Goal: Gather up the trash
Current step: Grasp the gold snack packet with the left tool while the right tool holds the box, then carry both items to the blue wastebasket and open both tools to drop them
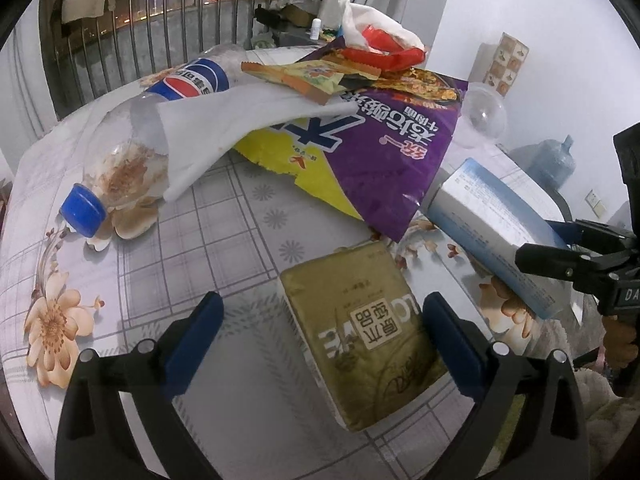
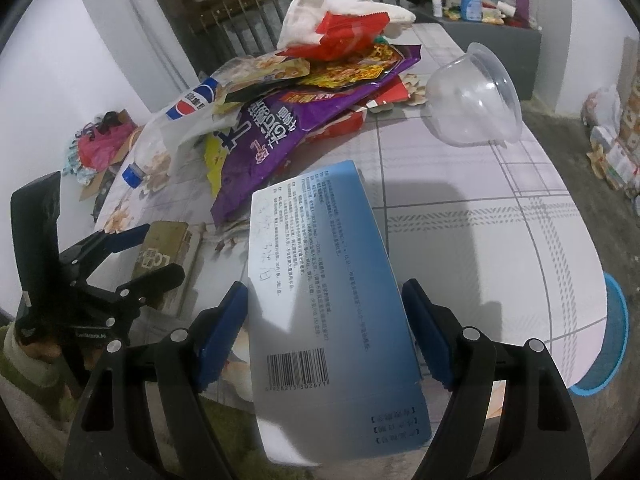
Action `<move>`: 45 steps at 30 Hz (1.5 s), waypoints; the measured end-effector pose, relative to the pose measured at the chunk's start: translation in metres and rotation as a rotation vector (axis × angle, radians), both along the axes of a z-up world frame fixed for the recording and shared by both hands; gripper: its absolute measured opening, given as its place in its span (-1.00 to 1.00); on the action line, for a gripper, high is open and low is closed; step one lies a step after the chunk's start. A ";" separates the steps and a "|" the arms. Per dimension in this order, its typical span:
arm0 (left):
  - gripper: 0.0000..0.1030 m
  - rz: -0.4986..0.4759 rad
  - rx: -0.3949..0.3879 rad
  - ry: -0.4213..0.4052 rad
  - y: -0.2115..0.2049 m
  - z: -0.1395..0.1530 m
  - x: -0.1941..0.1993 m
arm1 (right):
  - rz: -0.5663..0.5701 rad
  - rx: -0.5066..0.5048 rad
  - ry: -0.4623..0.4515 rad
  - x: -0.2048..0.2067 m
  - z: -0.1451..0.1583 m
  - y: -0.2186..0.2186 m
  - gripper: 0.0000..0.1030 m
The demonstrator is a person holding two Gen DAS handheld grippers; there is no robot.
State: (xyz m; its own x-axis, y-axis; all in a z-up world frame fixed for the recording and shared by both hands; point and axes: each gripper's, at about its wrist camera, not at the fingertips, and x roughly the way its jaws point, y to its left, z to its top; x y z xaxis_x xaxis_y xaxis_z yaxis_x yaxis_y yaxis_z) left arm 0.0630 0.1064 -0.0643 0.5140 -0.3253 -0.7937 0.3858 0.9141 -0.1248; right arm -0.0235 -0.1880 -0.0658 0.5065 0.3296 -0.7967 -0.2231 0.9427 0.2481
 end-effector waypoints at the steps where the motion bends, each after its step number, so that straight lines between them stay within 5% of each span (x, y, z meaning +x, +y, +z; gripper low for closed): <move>1: 0.89 0.000 0.000 -0.004 0.000 0.000 0.000 | -0.002 -0.001 0.000 0.000 0.000 0.000 0.45; 13: 0.88 -0.036 0.057 0.033 -0.005 0.004 0.000 | 0.000 -0.075 -0.026 -0.002 0.000 0.009 0.41; 23: 0.06 -0.052 0.023 0.038 -0.007 0.012 -0.010 | -0.025 -0.038 -0.036 -0.013 0.004 -0.004 0.36; 35: 0.02 -0.015 -0.001 0.026 -0.006 0.033 -0.020 | -0.110 0.133 -0.060 -0.034 0.017 -0.052 0.35; 45: 0.02 -0.218 -0.055 -0.068 -0.081 0.077 -0.015 | -0.315 0.266 -0.126 -0.063 0.030 -0.136 0.35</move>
